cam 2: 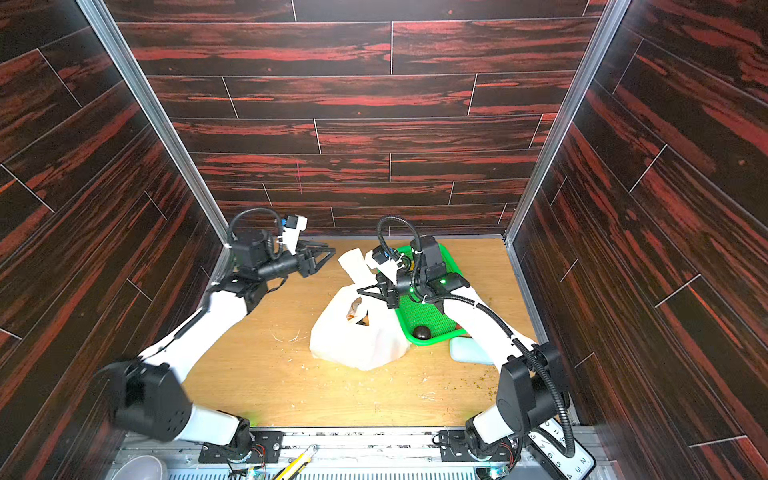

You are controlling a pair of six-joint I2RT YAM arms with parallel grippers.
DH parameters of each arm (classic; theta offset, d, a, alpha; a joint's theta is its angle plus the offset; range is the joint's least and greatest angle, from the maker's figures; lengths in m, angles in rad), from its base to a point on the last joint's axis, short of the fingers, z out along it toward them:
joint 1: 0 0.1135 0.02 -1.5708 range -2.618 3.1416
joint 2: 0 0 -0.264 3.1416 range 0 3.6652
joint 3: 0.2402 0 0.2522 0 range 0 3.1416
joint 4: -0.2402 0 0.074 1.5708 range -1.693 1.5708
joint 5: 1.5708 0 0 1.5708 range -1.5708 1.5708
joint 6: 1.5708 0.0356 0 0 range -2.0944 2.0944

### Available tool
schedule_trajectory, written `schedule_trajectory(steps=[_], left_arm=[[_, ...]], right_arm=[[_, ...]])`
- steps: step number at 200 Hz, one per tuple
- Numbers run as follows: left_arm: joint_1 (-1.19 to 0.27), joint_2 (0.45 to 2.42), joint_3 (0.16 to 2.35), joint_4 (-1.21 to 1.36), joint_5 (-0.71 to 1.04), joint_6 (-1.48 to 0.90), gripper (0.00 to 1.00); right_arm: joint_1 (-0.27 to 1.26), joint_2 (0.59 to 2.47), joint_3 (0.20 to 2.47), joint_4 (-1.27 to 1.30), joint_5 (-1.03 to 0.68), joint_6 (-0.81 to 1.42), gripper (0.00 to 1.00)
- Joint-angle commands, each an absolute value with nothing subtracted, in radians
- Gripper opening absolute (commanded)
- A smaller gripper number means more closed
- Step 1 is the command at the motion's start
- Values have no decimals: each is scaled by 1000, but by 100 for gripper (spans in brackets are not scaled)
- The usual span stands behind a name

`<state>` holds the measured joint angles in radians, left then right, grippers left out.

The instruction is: Place the fake fruits into the plastic bag and tie a complex knot

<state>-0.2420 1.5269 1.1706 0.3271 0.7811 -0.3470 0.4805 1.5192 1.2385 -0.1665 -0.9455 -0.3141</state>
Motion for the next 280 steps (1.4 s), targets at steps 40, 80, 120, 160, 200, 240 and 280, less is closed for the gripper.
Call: schedule_trajectory(steps=[40, 80, 120, 160, 200, 240, 280], left_arm=[[-310, 1642, 1225, 737, 981, -596, 59], [-364, 1633, 1249, 597, 1065, -457, 62], [-391, 1614, 1274, 516, 1146, -379, 63], [-394, 1566, 1282, 359, 1208, -249, 63], [-404, 1529, 1351, -65, 1237, 83, 63], [-409, 1541, 1403, -270, 1180, 199, 63], [-417, 1554, 1421, -358, 1106, 243, 63]], right_arm=[[486, 1476, 1228, -162, -979, -329, 0], [486, 1474, 1230, -160, -984, -325, 0], [486, 1466, 1224, -167, -968, -327, 0], [485, 1454, 1217, -172, -933, -331, 0], [486, 1456, 1230, -176, -892, -328, 0], [490, 1453, 1237, -178, -820, -342, 0], [504, 1447, 1244, -186, -747, -388, 0]])
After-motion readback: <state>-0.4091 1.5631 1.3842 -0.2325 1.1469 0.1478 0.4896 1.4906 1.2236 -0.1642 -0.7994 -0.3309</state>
